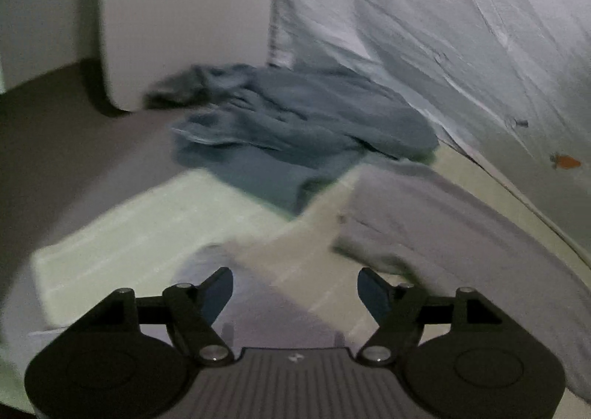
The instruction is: Fold clothes
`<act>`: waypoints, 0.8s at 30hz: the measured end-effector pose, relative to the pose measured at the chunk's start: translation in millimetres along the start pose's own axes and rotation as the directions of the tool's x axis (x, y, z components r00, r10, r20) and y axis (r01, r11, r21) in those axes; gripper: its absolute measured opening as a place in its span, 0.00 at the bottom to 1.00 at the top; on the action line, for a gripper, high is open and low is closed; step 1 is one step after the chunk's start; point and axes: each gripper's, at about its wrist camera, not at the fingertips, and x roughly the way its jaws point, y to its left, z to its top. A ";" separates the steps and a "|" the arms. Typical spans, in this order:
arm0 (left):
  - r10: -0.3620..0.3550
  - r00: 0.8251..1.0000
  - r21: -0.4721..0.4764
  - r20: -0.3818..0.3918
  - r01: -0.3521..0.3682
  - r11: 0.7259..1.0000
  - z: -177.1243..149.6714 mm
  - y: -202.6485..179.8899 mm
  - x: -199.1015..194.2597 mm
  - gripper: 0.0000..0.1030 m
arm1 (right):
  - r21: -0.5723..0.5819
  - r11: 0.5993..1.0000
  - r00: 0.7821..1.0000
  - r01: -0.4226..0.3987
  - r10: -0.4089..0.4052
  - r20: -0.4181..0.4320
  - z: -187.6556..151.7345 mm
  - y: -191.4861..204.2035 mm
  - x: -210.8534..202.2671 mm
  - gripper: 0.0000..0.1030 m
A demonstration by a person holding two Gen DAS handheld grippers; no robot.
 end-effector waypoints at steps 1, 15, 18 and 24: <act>0.001 1.000 0.005 -0.007 -0.001 1.000 2.1 -7.6 12.0 0.77 | 0.009 1.000 1.000 -0.003 0.003 -0.003 0.0 4.9 -0.3 0.99; 0.092 0.995 0.013 -0.047 -0.092 0.996 19.6 -39.8 93.6 0.03 | -0.004 1.000 0.995 0.007 -0.007 -0.101 8.2 70.7 13.2 0.99; 0.150 0.988 -0.006 -0.044 -0.151 0.989 20.9 -24.5 86.8 0.03 | -0.019 1.000 0.994 -0.010 0.008 -0.105 16.5 83.6 22.7 0.99; 0.269 0.962 0.008 -0.037 -0.269 0.963 20.0 10.9 83.9 0.03 | -0.058 0.996 0.994 -0.064 0.058 -0.097 41.7 111.6 49.3 0.99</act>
